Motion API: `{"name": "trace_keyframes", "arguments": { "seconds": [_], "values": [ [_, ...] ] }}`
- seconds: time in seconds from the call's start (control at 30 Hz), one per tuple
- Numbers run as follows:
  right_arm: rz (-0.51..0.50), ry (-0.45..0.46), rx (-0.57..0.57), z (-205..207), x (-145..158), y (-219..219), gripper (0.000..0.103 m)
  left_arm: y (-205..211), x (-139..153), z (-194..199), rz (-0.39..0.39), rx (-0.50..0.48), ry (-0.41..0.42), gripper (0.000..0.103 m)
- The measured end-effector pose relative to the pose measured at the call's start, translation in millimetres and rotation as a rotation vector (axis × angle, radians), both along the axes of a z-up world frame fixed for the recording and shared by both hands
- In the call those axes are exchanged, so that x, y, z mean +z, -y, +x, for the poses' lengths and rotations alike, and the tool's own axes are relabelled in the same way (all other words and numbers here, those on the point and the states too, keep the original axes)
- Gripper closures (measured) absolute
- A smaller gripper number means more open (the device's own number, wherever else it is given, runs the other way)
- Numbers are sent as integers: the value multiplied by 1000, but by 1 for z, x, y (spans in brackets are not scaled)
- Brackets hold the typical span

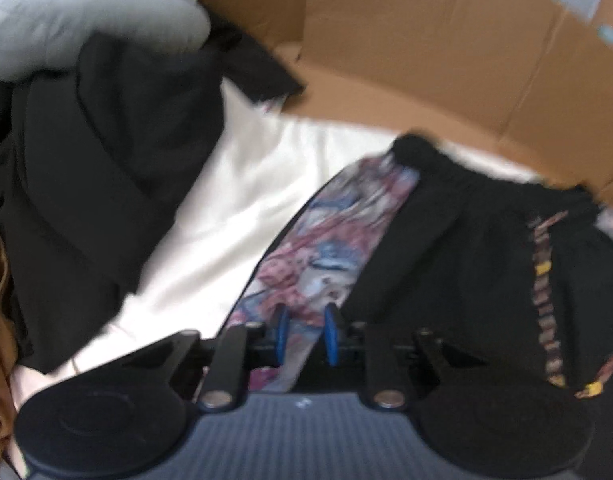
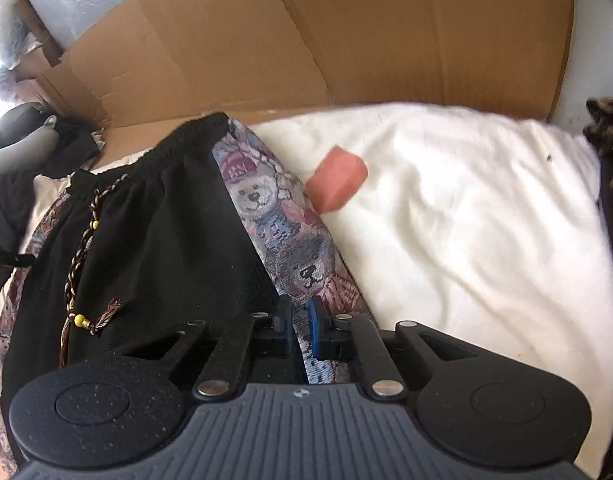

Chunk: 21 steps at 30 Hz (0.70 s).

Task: Fold clothes

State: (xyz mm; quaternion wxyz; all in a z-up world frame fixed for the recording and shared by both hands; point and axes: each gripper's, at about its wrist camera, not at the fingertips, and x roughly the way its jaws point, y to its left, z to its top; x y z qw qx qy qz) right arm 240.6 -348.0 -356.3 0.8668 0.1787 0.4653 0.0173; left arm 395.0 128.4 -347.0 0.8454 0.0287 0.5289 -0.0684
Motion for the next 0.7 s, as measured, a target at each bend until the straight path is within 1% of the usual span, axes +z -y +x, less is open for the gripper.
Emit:
{"name": "trace_keyframes", "arguments": {
  "seconds": [0.07, 0.1, 0.23, 0.37, 0.4, 0.5, 0.63, 0.7],
  "values": [
    [20, -17, -4, 2, -3, 1, 92, 2, -2, 2, 27, -16, -2, 91],
    [27, -4, -15, 1, 0, 3, 92, 3, -1, 4, 36, -19, -3, 91],
    [18, 57, -72, -6, 15, 18, 92, -3, 21, -1, -28, -29, 37, 90],
    [-17, 53, -114, -7, 14, 30, 92, -11, 31, -6, -37, -26, 52, 89],
    [-6, 55, -123, -7, 13, 32, 92, -13, 34, -8, -45, -26, 58, 87],
    [7, 58, -92, -5, 10, 26, 92, -14, 30, -8, -59, -58, 41, 86],
    [-21, 14, -29, 6, -2, 8, 92, -12, 16, -12, -21, -80, 2, 86],
    [-59, 4, 5, 14, -7, 0, 92, -11, 9, -13, -1, -91, -17, 85]
  ]
}}
